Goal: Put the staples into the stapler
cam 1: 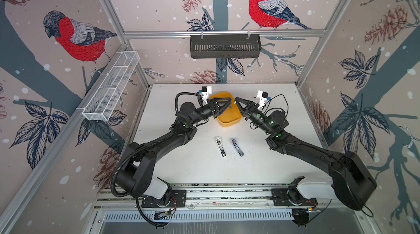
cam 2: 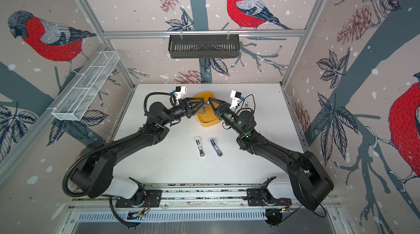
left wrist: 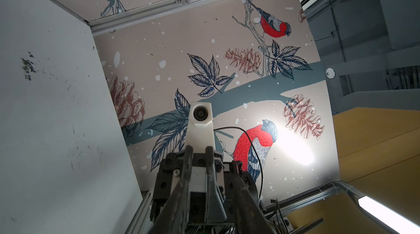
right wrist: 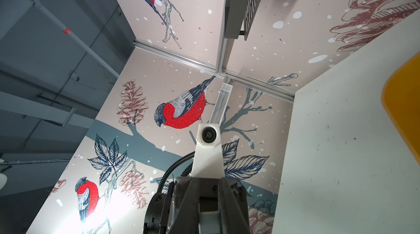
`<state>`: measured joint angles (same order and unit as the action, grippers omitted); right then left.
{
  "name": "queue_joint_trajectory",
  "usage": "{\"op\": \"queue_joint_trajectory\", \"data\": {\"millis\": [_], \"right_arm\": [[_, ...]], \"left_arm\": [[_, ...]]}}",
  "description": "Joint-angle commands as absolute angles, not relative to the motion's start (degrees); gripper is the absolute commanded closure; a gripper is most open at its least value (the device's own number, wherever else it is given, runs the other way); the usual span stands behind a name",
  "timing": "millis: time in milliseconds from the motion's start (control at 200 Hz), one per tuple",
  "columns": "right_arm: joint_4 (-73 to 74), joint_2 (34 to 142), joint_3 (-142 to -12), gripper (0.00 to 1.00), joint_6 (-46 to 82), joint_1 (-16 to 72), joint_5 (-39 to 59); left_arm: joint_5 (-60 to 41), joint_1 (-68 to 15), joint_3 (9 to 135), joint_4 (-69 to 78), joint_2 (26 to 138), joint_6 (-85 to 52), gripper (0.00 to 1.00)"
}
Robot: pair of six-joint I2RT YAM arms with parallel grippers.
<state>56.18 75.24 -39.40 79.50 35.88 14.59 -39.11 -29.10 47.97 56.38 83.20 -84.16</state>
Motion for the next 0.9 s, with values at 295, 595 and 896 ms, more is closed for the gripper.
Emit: {"op": "queue_joint_trajectory", "data": {"millis": [295,595,896], "right_arm": [[54.85,72.36,-37.61,0.83,77.66,35.09,16.53],[43.72,67.19,-36.03,0.83,68.29,36.35,17.9],[20.41,61.04,-37.52,0.83,48.86,43.32,9.45]], "left_arm": [[-41.83,-21.35,44.07,32.46,69.72,-67.47,0.01],[-44.03,-19.12,55.32,-11.66,62.9,-27.98,0.02],[-46.42,-19.16,53.25,-20.09,55.13,-10.88,0.02]]}}
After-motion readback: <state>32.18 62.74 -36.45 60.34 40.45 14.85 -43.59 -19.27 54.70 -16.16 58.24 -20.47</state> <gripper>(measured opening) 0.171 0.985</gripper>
